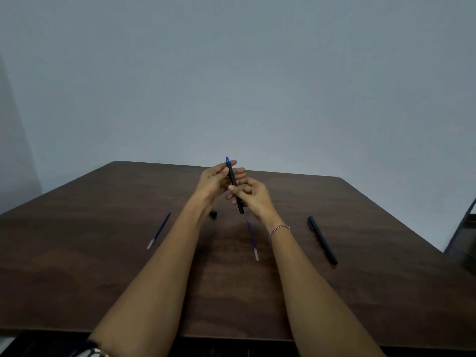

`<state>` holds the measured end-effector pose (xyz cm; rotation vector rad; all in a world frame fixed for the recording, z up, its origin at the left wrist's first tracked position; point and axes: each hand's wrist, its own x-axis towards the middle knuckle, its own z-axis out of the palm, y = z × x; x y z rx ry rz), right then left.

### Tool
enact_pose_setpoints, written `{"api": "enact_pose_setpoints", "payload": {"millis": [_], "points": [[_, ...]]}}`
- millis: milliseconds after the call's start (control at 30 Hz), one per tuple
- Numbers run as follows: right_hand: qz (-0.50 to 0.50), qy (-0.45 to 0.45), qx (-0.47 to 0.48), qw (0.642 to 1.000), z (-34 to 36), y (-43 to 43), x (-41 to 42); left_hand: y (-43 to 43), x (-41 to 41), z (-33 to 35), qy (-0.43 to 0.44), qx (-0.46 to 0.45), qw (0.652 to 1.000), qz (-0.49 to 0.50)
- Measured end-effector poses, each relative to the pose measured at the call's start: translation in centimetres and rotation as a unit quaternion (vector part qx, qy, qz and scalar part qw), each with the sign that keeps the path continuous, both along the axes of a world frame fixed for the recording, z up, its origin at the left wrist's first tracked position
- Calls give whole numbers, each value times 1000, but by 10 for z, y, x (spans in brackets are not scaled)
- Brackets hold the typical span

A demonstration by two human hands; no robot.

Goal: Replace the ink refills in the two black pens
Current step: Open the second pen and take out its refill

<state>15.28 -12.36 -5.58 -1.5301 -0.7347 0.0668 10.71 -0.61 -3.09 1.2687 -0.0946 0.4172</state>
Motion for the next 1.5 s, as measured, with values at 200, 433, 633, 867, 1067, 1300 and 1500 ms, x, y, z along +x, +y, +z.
{"api": "enact_pose_setpoints", "payload": {"millis": [200,433,633,867,1067,1300,1500], "points": [[-2,18,-29,999,0,-6,-4,-9,-5,-7,-24,-4,999,38],[31,52,-24,998,7,-13,-10,-9,-6,-5,-61,-43,996,48],[71,78,-31,994,9,-19,-9,-5,-2,-2,-70,-34,994,81],[53,83,-10,995,9,-17,-8,-5,0,1,-18,-35,999,2],[69,80,-18,994,10,-16,-10,-7,-4,2,-4,22,1000,-10],[62,77,-20,995,11,-16,-12,-6,-2,1,-17,28,996,81],[53,74,-12,996,12,-16,-13,-7,-3,6,-18,-15,1000,16]]}}
